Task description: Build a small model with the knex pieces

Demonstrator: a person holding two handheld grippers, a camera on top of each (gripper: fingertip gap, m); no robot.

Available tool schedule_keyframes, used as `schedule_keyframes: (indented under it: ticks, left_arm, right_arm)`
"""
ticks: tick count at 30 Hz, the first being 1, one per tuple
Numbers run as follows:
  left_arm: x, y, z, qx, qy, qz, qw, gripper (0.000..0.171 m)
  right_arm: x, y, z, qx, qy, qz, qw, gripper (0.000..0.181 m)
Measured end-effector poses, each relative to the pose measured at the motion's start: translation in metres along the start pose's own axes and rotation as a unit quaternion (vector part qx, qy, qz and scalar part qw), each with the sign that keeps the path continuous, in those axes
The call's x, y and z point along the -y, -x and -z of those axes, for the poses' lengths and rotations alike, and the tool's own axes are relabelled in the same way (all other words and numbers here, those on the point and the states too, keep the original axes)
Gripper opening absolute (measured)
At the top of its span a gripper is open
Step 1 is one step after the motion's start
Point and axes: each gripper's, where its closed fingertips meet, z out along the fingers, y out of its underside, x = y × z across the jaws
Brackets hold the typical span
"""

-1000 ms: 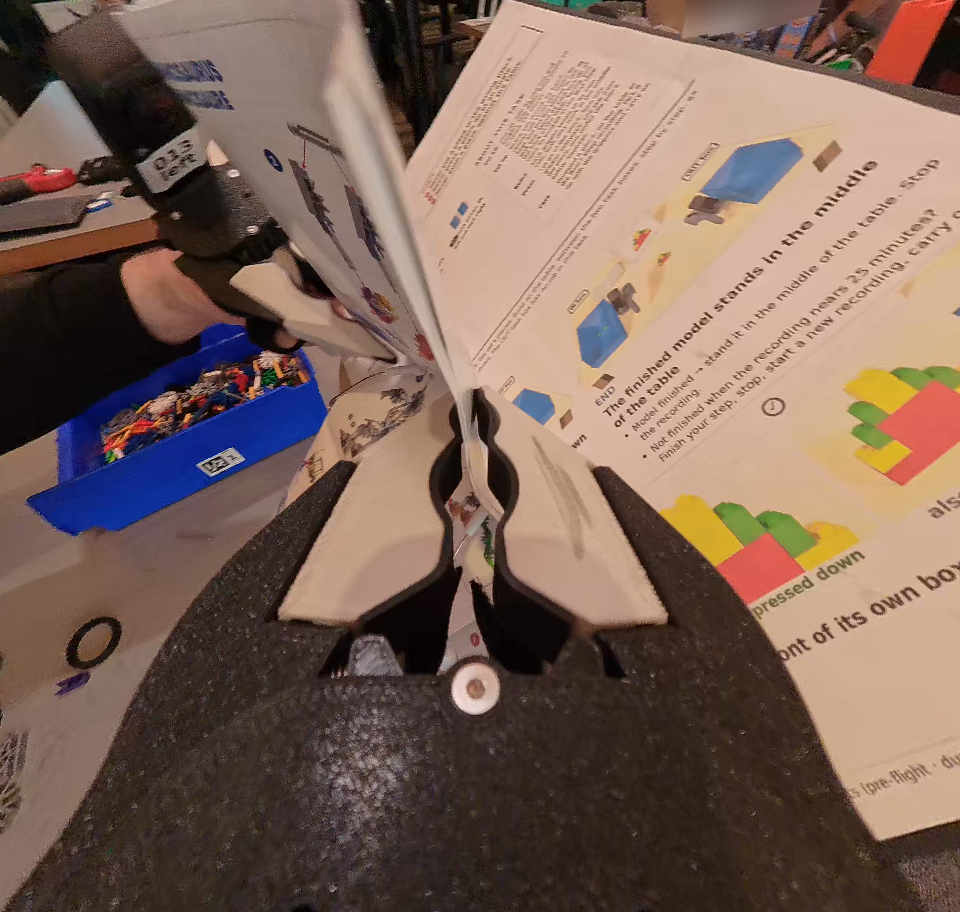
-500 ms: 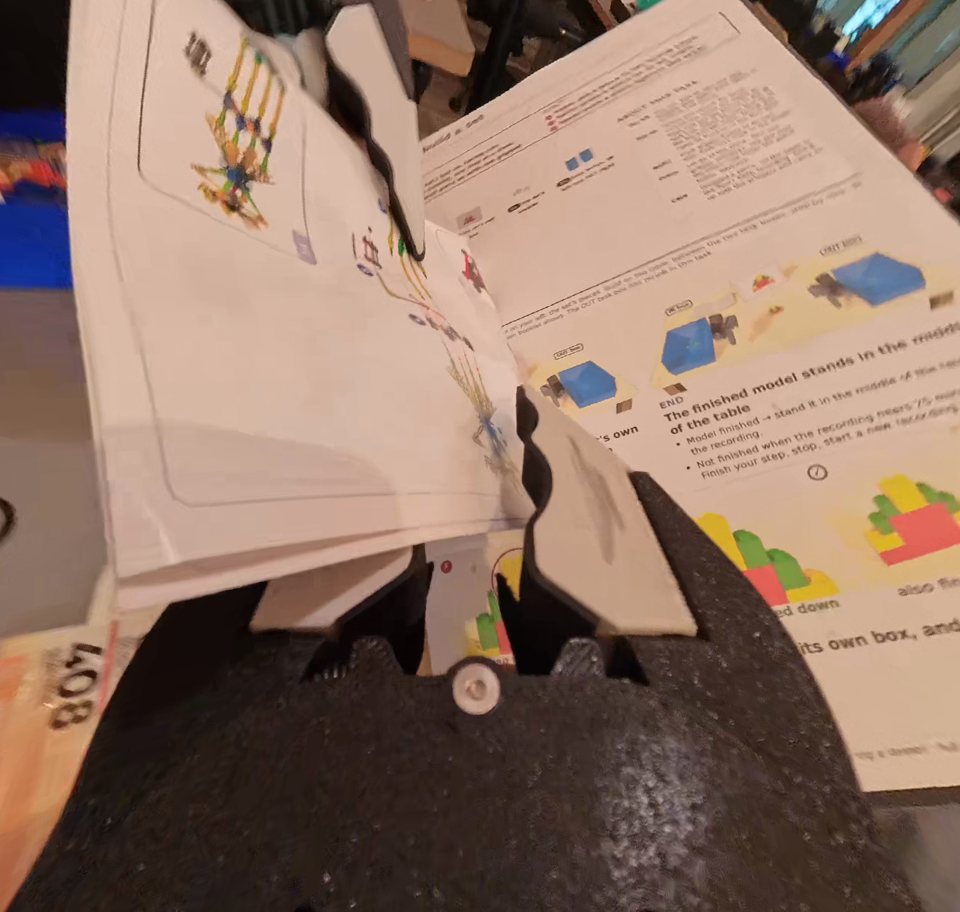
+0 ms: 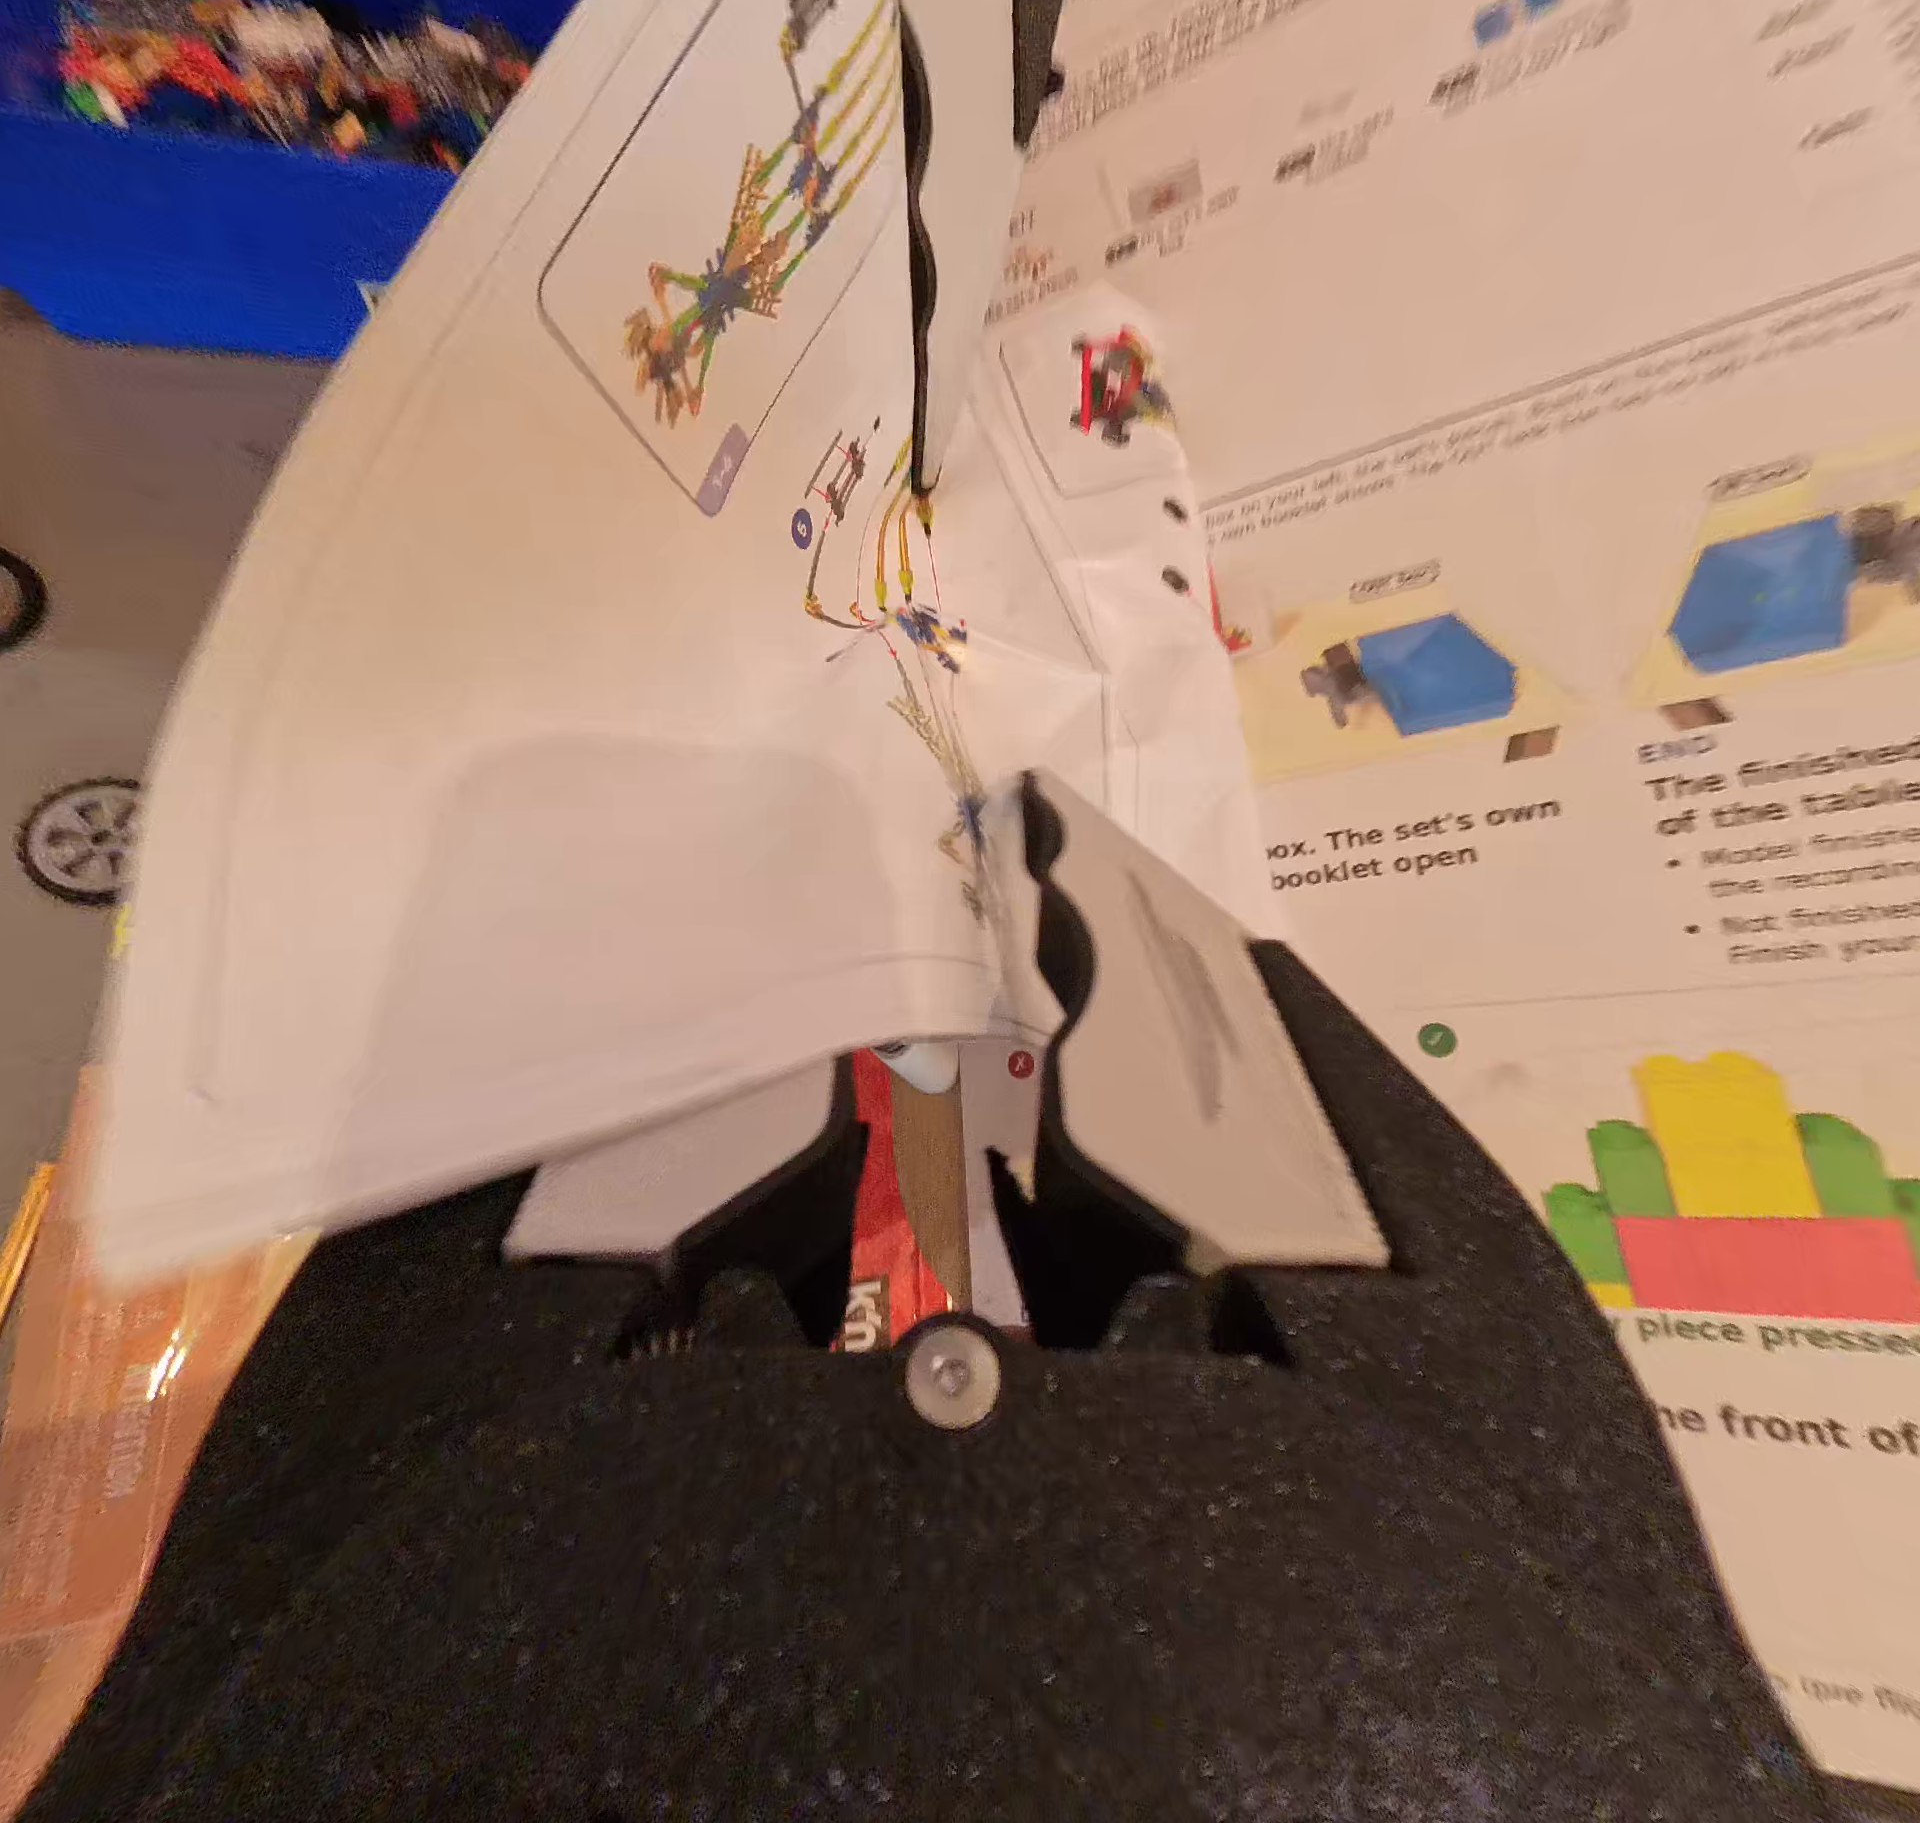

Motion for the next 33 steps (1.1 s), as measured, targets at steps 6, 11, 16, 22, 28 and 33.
schedule_keyframes:
  ticks: [6, 11, 16, 22, 28, 33]
  left_arm:
    - [0.017, -0.003, 0.016, -0.025, -0.057, 0.011, 0.998, 0.0]
    - [0.025, 0.004, 0.025, -0.026, -0.088, 0.029, 0.995, 0.0]
    - [0.022, 0.025, 0.026, 0.031, -0.085, 0.034, 0.995, 0.0]
    - [0.019, 0.046, 0.022, 0.059, -0.086, 0.103, 0.989, 0.0]
    - [0.034, 0.05, 0.03, 0.068, -0.119, 0.12, 0.983, 0.012]
    - [0.057, 0.066, 0.046, 0.134, -0.157, 0.096, 0.974, 0.015]
  right_arm:
    - [-0.001, -0.014, 0.01, -0.036, -0.012, 0.019, 0.999, 0.041]
    - [-0.006, -0.024, 0.002, -0.054, -0.001, 0.012, 0.998, 0.0]
    - [-0.022, -0.012, -0.017, -0.038, 0.047, 0.048, 0.997, 0.0]
    - [-0.021, -0.009, -0.023, 0.002, 0.03, -0.011, 0.999, 0.0]
    - [-0.014, -0.017, -0.003, 0.001, 0.003, -0.05, 0.999, 0.018]
    - [0.003, -0.054, 0.027, -0.066, -0.067, -0.097, 0.991, 0.002]
